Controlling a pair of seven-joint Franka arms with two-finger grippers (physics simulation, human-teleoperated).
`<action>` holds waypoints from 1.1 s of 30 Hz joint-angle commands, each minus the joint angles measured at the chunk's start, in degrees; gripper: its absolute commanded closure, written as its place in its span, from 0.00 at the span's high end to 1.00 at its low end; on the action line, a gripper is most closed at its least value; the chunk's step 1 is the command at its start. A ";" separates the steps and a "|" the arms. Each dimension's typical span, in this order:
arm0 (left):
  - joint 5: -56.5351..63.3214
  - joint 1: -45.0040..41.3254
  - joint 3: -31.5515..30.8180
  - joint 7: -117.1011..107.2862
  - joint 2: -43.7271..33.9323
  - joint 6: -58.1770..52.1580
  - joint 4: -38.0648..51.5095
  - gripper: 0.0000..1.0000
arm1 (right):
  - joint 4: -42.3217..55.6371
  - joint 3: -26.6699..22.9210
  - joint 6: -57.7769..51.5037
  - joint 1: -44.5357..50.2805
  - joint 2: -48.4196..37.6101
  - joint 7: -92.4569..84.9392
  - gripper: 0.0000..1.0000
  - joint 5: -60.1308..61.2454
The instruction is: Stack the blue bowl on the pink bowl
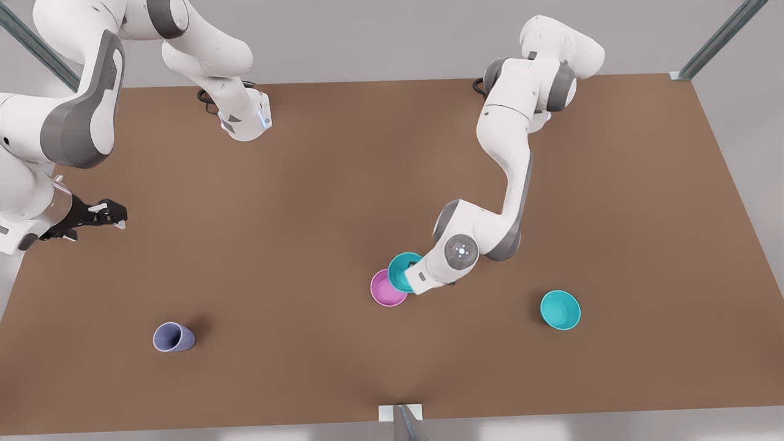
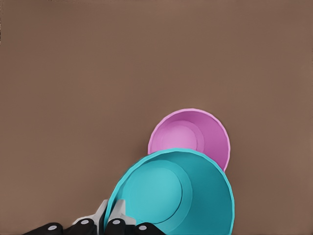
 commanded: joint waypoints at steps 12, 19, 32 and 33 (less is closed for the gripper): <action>-5.18 -0.46 -0.92 -27.63 2.66 10.83 0.10 0.21 | 0.45 0.05 0.09 -0.01 0.28 -1.00 1.00 0.01; -5.18 -0.46 -2.15 -27.28 3.19 10.31 -0.34 0.21 | 0.45 0.05 0.18 0.08 0.37 -0.92 1.00 0.01; -5.00 -0.37 -3.12 -27.19 3.98 10.13 -0.69 0.21 | 0.81 0.05 0.27 0.08 0.46 -0.92 1.00 0.10; -5.00 -0.37 -3.12 -27.19 4.06 10.13 -0.69 0.21 | 0.81 0.14 0.27 -0.01 0.46 -0.92 1.00 0.19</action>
